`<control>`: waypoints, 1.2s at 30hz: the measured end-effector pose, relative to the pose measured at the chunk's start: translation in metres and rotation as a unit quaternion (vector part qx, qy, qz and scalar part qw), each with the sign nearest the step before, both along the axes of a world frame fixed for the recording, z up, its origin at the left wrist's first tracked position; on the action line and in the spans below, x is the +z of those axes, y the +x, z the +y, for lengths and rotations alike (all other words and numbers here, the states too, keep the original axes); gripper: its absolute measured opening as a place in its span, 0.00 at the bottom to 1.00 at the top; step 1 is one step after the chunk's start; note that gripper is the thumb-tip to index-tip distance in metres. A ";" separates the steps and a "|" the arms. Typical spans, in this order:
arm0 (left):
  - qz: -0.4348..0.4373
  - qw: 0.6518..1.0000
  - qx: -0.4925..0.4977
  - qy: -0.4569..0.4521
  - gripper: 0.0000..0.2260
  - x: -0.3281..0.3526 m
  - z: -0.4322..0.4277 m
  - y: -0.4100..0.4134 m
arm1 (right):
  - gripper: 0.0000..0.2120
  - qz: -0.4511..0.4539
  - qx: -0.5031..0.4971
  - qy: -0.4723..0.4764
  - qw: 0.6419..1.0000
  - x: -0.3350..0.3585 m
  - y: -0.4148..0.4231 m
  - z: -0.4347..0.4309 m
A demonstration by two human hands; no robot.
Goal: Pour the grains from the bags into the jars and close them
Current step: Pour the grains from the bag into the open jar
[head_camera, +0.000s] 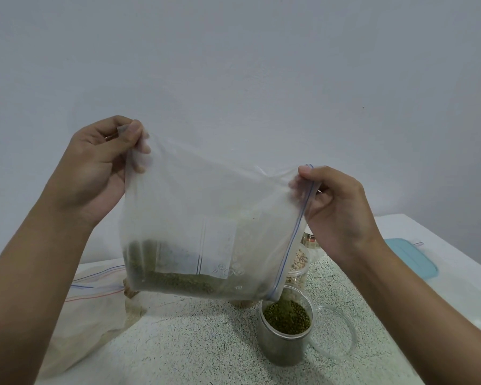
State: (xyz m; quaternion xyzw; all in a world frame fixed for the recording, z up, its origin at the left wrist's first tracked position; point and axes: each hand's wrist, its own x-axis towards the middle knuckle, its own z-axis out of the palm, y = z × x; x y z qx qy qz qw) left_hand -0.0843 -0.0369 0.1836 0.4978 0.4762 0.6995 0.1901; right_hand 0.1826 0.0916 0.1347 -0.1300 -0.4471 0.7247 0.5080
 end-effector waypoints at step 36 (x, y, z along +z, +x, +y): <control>-0.012 1.000 -0.025 -0.008 0.13 -0.005 0.006 0.009 | 0.05 -0.012 -0.026 -0.001 1.000 -0.002 0.014 0.003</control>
